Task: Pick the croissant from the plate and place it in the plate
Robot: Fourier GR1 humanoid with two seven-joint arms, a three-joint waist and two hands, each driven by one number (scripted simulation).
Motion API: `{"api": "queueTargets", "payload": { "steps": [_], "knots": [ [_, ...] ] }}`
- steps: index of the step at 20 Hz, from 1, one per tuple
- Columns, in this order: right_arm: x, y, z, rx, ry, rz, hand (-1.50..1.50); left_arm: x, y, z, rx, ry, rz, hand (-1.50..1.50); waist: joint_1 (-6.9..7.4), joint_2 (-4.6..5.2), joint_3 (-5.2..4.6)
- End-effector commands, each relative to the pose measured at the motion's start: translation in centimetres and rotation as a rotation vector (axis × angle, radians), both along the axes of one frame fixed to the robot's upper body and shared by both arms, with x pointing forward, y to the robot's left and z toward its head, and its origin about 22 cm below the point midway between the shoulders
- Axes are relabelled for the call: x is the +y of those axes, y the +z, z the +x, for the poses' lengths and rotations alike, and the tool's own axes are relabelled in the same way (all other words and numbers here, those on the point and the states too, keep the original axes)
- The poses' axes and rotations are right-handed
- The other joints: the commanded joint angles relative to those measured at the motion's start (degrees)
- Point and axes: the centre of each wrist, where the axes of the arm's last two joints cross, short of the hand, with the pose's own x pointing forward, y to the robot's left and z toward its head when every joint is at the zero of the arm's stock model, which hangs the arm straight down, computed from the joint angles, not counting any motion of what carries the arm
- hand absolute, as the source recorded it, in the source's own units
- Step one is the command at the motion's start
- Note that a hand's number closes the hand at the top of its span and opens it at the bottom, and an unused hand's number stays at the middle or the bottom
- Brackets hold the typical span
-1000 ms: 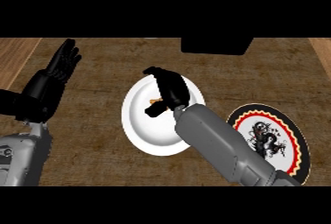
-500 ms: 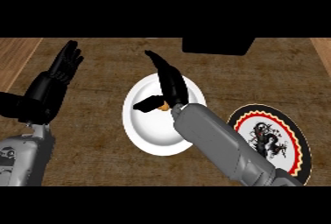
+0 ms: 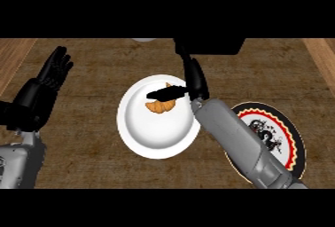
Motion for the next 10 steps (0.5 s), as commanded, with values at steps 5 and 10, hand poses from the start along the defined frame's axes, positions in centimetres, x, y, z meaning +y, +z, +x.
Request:
{"api": "queueTargets", "payload": {
  "steps": [5, 10],
  "knots": [
    [-11.6, -1.1, 0.1, -0.045, -0.015, 0.074, -1.50, 0.0, -1.1, -1.6, 0.009, 0.010, -0.014, 0.00, -0.95, -0.27, 0.01],
    [-16.4, 0.1, -0.1, -0.037, 0.017, 0.052, -1.50, 1.3, 0.3, -1.3, -0.002, 0.014, -0.003, 0.00, -1.09, -0.31, -0.02]
  ]
}}
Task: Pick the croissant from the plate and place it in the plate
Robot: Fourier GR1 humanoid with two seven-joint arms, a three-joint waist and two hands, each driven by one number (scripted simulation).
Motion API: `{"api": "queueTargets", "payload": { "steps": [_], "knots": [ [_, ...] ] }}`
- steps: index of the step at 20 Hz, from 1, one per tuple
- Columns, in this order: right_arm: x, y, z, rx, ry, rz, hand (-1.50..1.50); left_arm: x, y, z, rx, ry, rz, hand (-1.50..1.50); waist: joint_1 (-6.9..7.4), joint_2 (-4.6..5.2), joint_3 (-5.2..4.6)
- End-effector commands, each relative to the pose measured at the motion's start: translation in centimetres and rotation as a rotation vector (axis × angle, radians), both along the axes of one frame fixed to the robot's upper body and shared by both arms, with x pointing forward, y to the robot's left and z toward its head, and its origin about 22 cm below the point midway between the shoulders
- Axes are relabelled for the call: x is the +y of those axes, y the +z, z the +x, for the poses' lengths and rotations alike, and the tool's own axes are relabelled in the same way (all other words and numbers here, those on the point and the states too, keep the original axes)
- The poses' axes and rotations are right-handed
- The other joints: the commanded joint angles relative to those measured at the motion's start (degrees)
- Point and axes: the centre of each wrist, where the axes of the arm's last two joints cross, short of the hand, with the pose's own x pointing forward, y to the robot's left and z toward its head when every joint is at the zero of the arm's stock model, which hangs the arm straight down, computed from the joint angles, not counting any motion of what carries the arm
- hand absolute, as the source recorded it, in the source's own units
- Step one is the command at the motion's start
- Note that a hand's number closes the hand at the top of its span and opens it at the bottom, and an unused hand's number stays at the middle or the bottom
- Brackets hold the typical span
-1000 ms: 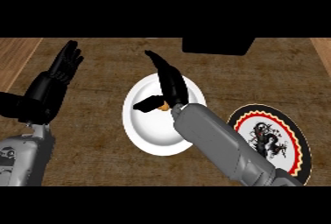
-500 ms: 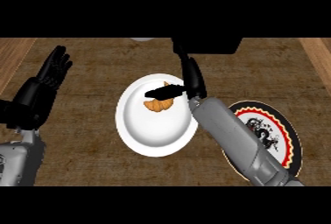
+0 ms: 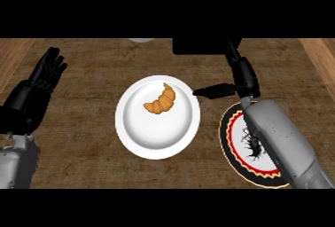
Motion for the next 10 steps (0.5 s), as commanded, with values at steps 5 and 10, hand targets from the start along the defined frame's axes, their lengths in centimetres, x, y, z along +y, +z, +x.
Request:
{"api": "queueTargets", "payload": {
  "steps": [5, 10],
  "knots": [
    [-9.2, -0.9, -1.1, -0.026, 0.015, -0.021, -1.50, -0.9, 0.9, -0.4, 0.000, -0.009, 0.017, 0.00, 0.20, 0.06, 0.01],
    [-12.7, 0.7, -1.6, -0.024, 0.029, -0.058, -1.50, 0.2, 0.9, -0.3, 0.002, -0.002, 0.011, 0.00, 0.16, 0.02, -0.01]
  ]
}}
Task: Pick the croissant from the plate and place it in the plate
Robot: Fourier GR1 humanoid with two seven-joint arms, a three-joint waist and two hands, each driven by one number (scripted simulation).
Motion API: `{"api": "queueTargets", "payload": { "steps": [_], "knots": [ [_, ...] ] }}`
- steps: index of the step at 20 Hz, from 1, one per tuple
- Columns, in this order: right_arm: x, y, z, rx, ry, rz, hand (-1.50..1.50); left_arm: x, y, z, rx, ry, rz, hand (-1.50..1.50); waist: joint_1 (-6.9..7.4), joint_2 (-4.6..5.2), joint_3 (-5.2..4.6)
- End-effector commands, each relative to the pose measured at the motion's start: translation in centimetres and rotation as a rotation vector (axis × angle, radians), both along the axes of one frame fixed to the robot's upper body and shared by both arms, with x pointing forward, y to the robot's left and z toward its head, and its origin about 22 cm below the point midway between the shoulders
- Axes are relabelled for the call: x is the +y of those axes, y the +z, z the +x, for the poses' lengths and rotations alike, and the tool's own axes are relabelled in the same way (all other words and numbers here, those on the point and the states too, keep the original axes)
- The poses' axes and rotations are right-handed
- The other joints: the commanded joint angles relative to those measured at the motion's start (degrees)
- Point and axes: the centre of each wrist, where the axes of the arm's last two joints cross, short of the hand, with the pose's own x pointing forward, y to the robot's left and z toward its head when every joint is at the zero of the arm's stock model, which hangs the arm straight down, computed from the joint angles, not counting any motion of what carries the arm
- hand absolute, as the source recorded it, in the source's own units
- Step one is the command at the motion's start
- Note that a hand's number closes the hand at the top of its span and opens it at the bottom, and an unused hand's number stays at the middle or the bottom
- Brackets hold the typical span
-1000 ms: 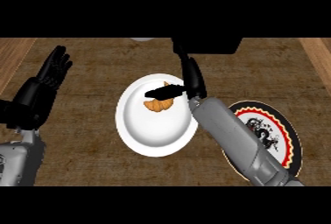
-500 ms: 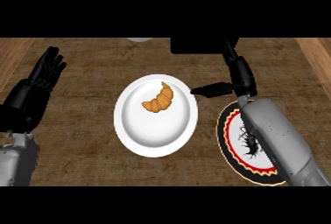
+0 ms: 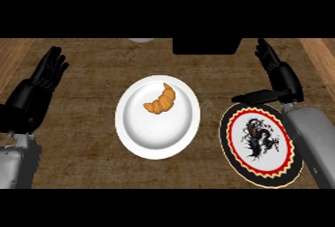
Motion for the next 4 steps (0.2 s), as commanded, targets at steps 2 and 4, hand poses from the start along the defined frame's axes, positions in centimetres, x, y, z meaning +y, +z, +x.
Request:
{"api": "queueTargets", "payload": {
  "steps": [2, 4],
  "knots": [
    [-2.8, -0.6, -0.8, -0.014, -0.024, -0.044, -1.50, 0.9, 0.5, -0.6, -0.003, 0.000, 0.015, 0.00, 0.19, 0.00, 0.00],
    [-4.7, -1.8, -2.7, -0.036, -0.034, -0.072, -1.50, 0.7, -1.6, 0.4, -0.011, 0.003, 0.002, 0.00, -0.19, 0.01, -0.02]
  ]
}}
